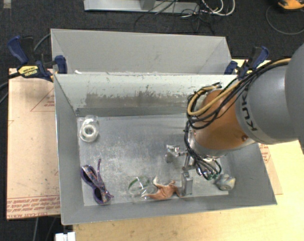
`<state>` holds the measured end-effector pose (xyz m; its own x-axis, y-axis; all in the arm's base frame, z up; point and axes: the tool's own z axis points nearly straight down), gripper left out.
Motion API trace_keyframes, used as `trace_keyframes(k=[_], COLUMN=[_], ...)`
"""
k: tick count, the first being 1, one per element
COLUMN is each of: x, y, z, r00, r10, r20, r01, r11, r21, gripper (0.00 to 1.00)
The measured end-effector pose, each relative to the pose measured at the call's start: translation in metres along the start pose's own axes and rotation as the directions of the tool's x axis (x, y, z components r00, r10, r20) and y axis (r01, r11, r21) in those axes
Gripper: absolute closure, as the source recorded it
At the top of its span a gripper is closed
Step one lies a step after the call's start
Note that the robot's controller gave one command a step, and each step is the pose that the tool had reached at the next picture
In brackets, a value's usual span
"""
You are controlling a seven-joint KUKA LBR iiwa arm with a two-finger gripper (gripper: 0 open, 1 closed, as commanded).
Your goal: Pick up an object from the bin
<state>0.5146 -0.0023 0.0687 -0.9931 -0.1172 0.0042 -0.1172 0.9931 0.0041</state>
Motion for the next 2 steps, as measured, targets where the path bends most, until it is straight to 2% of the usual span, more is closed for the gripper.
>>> trace_keyframes(k=[1, 2], x=[0.035, 0.027], y=[-0.042, -0.004], z=[-0.004, -0.004], r00=[1.0, 0.985], r10=[0.018, -0.172], r20=[0.026, 0.022], r01=[-0.018, 0.172], r11=[1.0, 0.985], r21=[0.006, 0.006], gripper=[0.0, 0.0])
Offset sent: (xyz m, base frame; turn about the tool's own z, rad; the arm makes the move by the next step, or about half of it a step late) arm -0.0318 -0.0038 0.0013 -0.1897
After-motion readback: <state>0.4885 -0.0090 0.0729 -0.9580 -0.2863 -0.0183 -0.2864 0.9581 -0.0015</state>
